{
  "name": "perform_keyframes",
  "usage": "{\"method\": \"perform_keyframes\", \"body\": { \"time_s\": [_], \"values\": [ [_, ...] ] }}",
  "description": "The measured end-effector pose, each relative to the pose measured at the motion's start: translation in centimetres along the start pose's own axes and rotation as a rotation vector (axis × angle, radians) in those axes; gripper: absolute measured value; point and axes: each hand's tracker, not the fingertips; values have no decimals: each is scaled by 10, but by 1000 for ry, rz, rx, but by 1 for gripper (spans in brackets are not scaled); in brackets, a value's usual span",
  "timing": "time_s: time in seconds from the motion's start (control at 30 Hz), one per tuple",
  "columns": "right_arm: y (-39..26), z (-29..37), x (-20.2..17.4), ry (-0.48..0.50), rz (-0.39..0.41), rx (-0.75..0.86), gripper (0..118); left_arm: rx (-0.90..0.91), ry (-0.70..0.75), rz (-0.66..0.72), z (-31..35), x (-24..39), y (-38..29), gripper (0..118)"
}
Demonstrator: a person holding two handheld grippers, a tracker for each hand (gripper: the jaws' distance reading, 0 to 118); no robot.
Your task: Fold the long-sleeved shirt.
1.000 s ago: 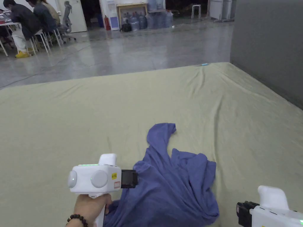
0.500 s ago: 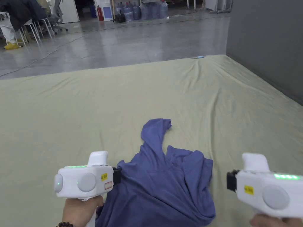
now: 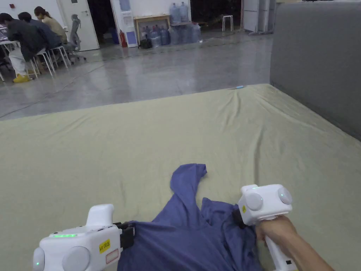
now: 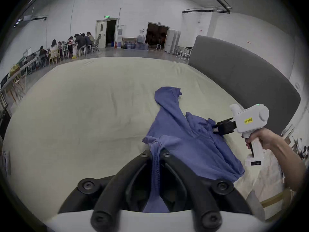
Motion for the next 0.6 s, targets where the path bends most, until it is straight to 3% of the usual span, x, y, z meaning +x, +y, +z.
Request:
{"method": "perform_keyframes", "body": {
  "time_s": [0.03,0.07,0.1,0.23,0.33,0.5,0.6],
  "values": [
    [1,1,-4,5,35,10,39,-1,4,-3,-1,0,0,0],
    [3,7,-4,16,21,0,16,1,5,-5,-1,-1,0,0],
    [5,14,-2,-48,16,11,0,7,4,0,-1,-1,1,0],
    [2,65,22,63,-70,101,0,56,-20,25,17,-3,12,0],
    [11,82,47,133,-187,169,0,162,-27,9,41,-4,31,0],
    [27,152,68,142,-224,374,0,315,-11,4,90,-14,79,0],
    [52,203,77,109,-201,480,0,406,44,-8,117,-22,122,0]
  ]
}}
